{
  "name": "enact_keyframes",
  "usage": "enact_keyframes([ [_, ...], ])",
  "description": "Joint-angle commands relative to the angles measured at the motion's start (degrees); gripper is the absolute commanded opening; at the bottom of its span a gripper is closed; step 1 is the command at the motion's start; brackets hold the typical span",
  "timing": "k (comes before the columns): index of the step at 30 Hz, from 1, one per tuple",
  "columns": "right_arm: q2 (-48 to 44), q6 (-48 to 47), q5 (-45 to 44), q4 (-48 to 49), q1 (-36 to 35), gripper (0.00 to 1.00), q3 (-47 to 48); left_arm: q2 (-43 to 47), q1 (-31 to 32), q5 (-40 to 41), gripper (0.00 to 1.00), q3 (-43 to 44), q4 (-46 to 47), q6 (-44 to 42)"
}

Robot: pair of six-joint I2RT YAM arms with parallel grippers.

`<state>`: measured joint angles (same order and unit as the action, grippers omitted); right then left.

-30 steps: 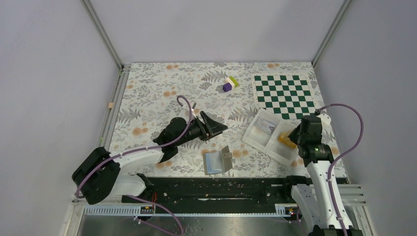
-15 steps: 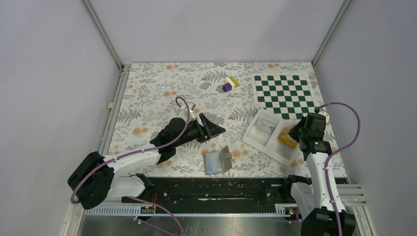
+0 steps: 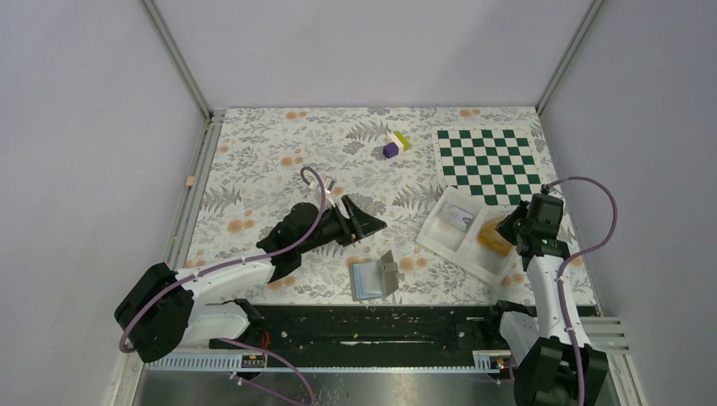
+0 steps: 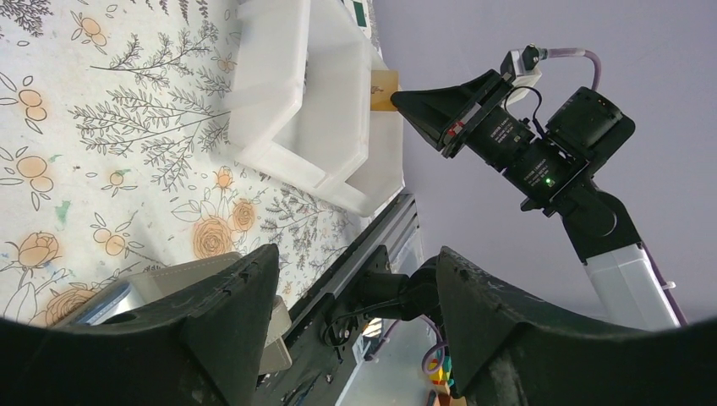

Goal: Take the credit cards out of the card holder
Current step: Place the credit card in the storage box.

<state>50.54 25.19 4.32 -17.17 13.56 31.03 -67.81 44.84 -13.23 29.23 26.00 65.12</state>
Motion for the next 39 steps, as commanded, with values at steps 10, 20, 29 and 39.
enact_keyframes([
  [10, 2.58, -1.99, 2.61, 2.37, 1.71, 0.00, -0.84, 0.05, -0.19, 0.99, 0.68, 0.82, 2.13, -1.05],
  [20, 2.66, -1.92, 1.34, 2.41, 2.15, 0.18, -0.81, 0.21, -0.14, 1.03, 0.68, 0.70, 2.12, -1.09],
  [29, 0.30, -1.05, -2.67, -1.46, 2.35, 0.35, 1.85, 2.26, -0.19, 1.51, 0.68, 0.13, 0.83, -1.48],
  [39, -2.65, 0.66, -9.77, -12.35, 2.35, 0.51, 9.16, 3.91, -0.41, 3.66, 0.68, 0.51, -4.33, -2.99],
])
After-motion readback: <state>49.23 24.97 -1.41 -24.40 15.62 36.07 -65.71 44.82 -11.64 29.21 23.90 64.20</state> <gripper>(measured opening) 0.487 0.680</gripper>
